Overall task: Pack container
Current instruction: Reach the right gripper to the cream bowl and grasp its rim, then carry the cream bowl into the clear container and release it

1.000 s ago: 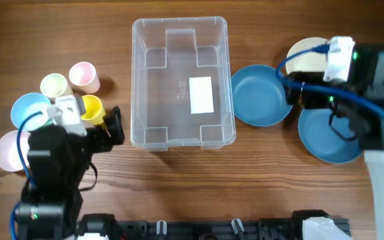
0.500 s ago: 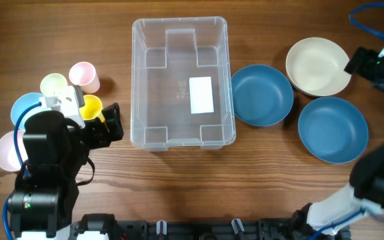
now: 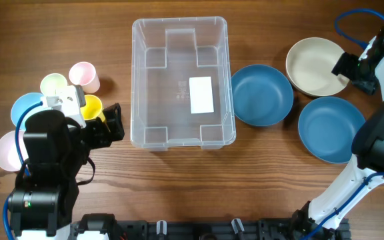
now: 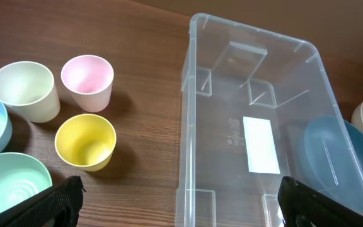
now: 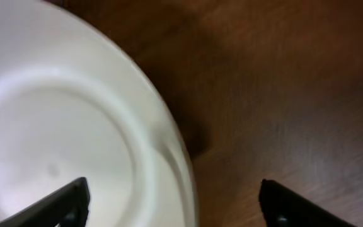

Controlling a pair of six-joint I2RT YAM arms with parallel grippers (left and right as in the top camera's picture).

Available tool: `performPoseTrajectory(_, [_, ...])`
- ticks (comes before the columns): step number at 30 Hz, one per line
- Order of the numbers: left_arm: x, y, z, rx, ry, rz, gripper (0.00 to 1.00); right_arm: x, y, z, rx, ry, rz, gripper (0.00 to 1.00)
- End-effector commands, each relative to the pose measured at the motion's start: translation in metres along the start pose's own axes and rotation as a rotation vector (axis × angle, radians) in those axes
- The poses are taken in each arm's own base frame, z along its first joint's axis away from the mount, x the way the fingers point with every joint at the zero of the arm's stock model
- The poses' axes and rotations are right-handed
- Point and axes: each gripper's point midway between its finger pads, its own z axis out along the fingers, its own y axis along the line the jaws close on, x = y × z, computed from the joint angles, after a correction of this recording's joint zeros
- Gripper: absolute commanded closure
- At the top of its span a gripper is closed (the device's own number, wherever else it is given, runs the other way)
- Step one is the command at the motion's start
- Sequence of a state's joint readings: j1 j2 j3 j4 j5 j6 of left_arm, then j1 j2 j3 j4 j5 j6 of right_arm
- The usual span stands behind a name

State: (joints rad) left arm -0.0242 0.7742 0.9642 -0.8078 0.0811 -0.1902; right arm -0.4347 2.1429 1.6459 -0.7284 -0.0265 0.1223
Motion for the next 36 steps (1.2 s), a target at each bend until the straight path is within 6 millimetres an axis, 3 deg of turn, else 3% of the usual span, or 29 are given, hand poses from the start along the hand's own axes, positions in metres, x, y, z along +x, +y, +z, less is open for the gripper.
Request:
performPoseTrajectory(1, [-0.006,-0.005,-0.004,0.026,-0.014,-0.01,0.0,0.015,0.004,0.016,-0.017,0.028,0.034,0.2])
performPoseTrajectory(7, [-0.006,-0.005,-0.004,0.026,-0.014,-0.009,0.0,0.026,0.002,0.029,-0.018,0.029,0.034,0.24])
performPoseTrajectory(12, [-0.006,-0.005,-0.004,0.025,-0.014,-0.009,0.0,0.024,0.002,0.029,-0.018,0.021,0.034,0.61])
performPoseTrajectory(16, [-0.006,-0.005,-0.004,0.025,-0.014,-0.009,0.0,0.021,0.003,0.029,-0.02,0.011,0.033,0.74])
performPoseTrajectory(23, [-0.006,-0.005,-0.004,0.025,-0.014,-0.009,0.0,0.018,0.003,0.029,-0.022,-0.001,0.038,0.83])
performPoseTrajectory(25, [-0.006,-0.005,-0.004,0.025,-0.014,-0.009,0.0,0.017,0.004,0.029,-0.026,-0.006,0.059,0.93])
performPoseTrajectory(30, [-0.006,-0.005,-0.004,0.025,-0.014,-0.009,0.0,0.011,0.005,0.027,-0.034,-0.022,0.067,0.96])
performPoseTrajectory(32, [-0.006,-0.005,-0.004,0.025,-0.014,-0.009,0.0,-0.005,0.008,0.01,-0.041,-0.064,0.067,0.96])
performPoseTrajectory(34, [-0.006,-0.005,-0.004,0.025,-0.014,-0.009,0.0,-0.034,0.019,-0.036,-0.092,-0.159,0.079,0.96])
performPoseTrajectory(36, [-0.006,-0.005,-0.004,0.025,-0.014,-0.009,0.0,-0.06,0.03,-0.101,-0.143,-0.278,0.085,0.96])
